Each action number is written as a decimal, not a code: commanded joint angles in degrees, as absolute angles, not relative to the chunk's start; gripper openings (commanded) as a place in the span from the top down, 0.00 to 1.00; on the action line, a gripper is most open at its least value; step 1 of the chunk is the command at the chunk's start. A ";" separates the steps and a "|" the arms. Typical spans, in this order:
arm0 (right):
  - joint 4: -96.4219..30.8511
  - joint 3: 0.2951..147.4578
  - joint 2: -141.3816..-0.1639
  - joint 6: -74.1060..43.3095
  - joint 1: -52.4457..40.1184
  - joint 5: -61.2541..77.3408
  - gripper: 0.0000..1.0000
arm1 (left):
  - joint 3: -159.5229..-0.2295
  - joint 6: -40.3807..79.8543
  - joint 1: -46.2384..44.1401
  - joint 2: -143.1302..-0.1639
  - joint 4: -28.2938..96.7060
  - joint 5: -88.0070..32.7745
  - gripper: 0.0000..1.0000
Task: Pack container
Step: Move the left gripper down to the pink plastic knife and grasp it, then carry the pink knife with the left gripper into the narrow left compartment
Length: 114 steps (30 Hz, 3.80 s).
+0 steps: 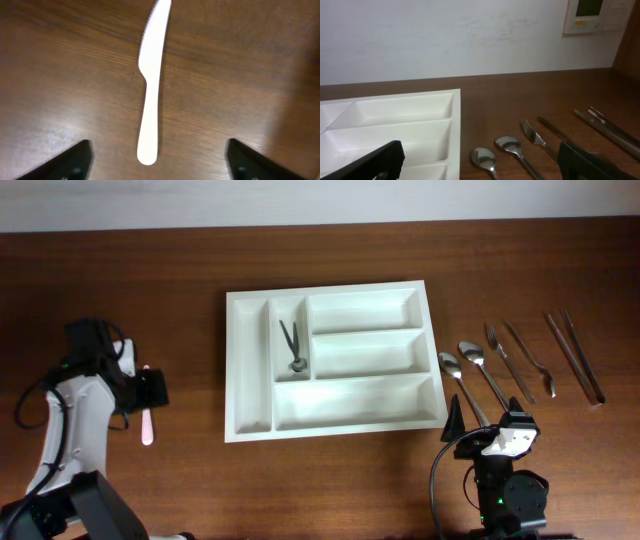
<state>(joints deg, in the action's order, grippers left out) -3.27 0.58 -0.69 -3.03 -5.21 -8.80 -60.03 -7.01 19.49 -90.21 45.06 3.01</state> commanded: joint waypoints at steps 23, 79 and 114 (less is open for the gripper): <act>-3.70 0.32 -0.32 -3.25 -4.80 -9.52 0.01 | -54.30 -13.41 19.66 -102.89 32.91 2.83 0.21; -3.68 0.32 -0.32 -3.25 -4.80 -9.52 0.01 | -79.99 6.92 -3.99 -103.39 48.71 -16.73 0.98; -3.70 0.32 -0.32 -3.25 -4.80 -9.52 0.01 | -92.20 3.14 2.33 -104.77 47.20 13.15 0.01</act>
